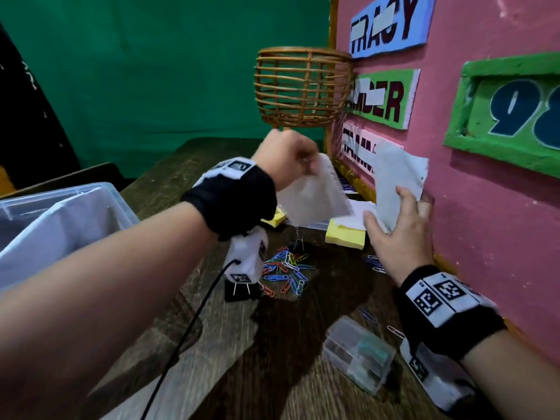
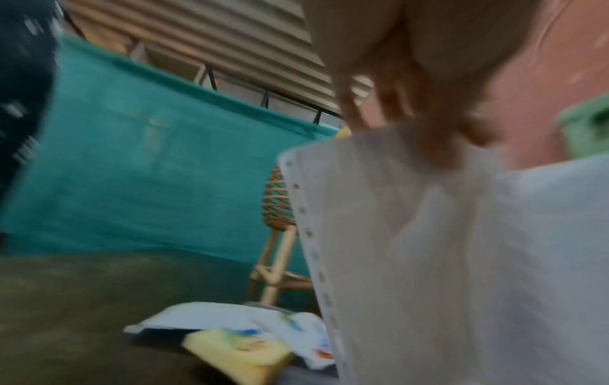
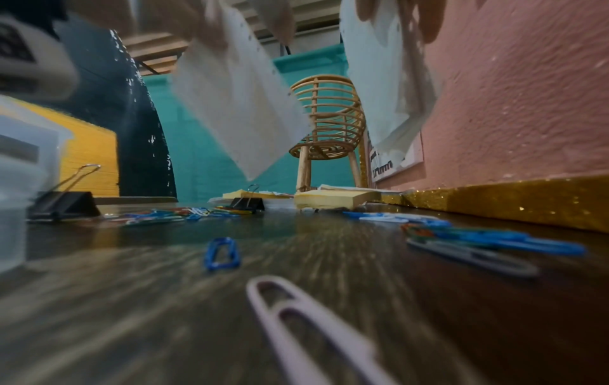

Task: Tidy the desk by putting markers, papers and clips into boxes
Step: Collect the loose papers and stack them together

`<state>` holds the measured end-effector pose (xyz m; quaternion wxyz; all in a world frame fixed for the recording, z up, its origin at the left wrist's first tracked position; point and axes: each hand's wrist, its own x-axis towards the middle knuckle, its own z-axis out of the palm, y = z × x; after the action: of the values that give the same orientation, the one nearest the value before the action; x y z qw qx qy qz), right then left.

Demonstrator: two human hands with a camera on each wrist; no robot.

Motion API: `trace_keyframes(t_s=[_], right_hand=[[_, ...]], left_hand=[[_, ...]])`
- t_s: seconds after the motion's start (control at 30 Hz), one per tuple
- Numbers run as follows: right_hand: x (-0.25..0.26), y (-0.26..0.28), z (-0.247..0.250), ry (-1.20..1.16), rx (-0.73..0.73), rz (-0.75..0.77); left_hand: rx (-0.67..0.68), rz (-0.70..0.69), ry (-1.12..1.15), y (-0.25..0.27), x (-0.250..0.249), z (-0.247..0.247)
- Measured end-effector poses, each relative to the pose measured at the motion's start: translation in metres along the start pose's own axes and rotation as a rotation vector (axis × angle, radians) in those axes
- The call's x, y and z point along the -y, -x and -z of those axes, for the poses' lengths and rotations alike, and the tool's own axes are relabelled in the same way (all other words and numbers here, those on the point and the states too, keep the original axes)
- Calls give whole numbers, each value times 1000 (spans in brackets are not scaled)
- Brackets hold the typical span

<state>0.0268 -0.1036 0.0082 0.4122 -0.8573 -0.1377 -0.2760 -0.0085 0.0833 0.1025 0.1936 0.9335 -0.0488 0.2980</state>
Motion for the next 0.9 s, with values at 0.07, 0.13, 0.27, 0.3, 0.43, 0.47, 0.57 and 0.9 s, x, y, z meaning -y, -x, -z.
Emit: trace_keyframes(t_s=[0.07,0.13,0.27,0.3,0.43,0.47,0.57,0.9], right_hand=[[1,0,1,-12,13,27],[-1,0,1,-12,28,36],[-7,-4,-3,57,-1,82],[-8,-4,-3,77,-18,76],[-10,-6,1,148,-45,-26],[-10,-6,1,157,-53,-53],[-8,-7,2,151,-61,-109],[-1,-2,11,6,-38,-179]], left_hand=[[85,-107,82,-7,-15,-5],[121,-181,168,-12,-24,-17],[41,-251,228,-16,-29,-49],[-34,-251,206,-18,-27,-58],[-72,-8,82,-27,-3,-95],[47,63,21,-27,3,-106],[407,142,-116,-18,7,-129],[816,-9,-368,-14,1,-140]])
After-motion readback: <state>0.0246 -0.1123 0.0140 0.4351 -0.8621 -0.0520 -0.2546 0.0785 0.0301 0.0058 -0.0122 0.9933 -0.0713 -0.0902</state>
